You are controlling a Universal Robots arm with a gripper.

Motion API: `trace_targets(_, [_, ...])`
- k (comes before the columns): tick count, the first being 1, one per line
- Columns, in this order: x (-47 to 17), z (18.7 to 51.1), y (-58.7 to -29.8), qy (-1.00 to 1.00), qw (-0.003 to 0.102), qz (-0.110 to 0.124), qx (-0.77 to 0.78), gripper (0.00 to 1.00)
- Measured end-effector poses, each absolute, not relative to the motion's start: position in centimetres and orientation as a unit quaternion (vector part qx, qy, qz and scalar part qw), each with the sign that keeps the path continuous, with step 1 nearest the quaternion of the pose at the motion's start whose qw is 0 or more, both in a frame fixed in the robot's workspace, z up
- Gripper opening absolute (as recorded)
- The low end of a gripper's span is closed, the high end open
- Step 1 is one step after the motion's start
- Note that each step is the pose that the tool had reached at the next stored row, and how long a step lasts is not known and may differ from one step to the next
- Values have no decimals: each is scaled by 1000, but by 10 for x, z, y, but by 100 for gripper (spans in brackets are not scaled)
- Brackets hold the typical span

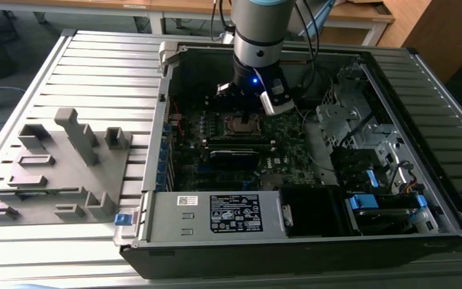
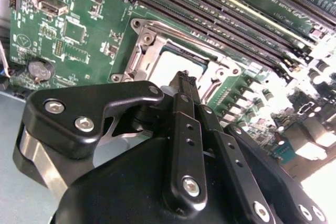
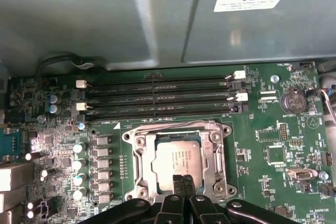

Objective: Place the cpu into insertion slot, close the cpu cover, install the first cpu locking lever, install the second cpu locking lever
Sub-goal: 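Install the second cpu locking lever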

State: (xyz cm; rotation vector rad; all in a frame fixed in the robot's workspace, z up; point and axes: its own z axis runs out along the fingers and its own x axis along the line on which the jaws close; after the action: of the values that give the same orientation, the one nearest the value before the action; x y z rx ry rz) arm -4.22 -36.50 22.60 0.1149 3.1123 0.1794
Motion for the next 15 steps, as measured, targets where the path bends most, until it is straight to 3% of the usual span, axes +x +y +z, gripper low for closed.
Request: trace_targets(15, [-42, 229, -358, 998, 11, 57, 36, 11])
